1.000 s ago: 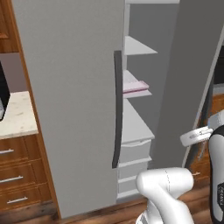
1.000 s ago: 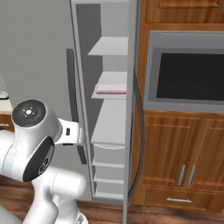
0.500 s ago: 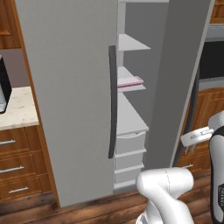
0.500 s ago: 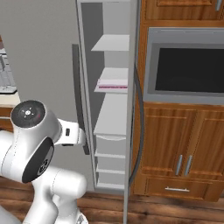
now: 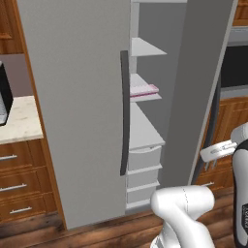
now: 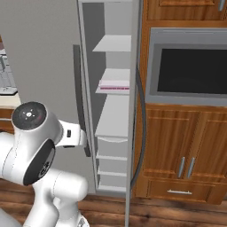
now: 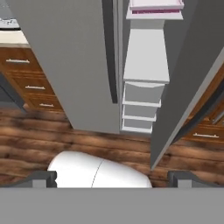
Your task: The ice cube tray has been filled with water. Take the tray and place it in the freezer to make ice. Close the freezer door after placing the tray.
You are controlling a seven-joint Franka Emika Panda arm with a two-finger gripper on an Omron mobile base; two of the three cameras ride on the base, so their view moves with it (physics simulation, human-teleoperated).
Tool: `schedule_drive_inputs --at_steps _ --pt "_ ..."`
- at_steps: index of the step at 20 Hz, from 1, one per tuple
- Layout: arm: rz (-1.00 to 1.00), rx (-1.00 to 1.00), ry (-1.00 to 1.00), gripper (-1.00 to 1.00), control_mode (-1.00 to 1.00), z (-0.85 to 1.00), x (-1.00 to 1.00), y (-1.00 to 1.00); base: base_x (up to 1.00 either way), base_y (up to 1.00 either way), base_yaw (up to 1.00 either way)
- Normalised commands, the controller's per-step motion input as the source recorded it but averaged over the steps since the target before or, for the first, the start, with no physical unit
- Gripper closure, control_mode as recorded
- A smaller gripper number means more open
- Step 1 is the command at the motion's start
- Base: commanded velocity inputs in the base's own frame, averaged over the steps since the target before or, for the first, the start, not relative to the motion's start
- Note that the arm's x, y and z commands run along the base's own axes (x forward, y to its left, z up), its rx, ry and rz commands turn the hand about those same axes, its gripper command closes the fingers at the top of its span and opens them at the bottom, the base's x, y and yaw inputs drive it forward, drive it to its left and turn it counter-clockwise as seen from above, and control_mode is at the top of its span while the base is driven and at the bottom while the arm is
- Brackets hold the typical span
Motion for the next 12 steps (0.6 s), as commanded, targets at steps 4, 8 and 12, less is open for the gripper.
schedule_drive_inputs --at_steps 4,8,12 --pt "0.00 0.00 -0.03 -1.00 -1.00 -0.17 0.00 -0.25 0.00 0.00 0.00" --pt "-0.05 0.00 -0.03 -1.00 -1.00 -0.26 0.00 -0.44 0.00 0.00 0.00" --pt "-0.01 0.00 -0.15 -1.00 -1.00 -0.16 0.02 -0.55 0.00 0.00 0.00"
